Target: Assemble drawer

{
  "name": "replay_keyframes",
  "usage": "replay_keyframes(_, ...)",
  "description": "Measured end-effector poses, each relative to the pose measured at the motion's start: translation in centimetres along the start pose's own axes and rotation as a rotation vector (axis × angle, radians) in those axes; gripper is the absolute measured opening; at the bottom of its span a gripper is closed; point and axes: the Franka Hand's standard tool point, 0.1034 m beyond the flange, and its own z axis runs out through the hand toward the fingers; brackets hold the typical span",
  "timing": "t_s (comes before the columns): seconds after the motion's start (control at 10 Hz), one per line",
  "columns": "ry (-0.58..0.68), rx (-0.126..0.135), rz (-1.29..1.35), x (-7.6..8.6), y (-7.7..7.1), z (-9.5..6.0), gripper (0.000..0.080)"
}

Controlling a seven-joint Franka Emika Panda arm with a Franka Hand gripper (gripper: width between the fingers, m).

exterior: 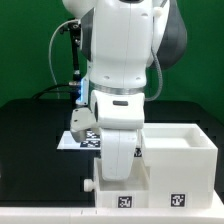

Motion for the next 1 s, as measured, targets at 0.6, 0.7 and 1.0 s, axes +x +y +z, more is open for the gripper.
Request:
replay_keyframes(0.6,-0.001,0.006,0.106,0.22,-0.20,0.47,0.0038)
replay_keyframes(0.7,-0.002,0.006,0.112,0.21,-0.22,0.49,0.0038)
replay_keyframes(1.0,-0.003,0.002,0.117,0.23,-0.24,0.53,0.0038)
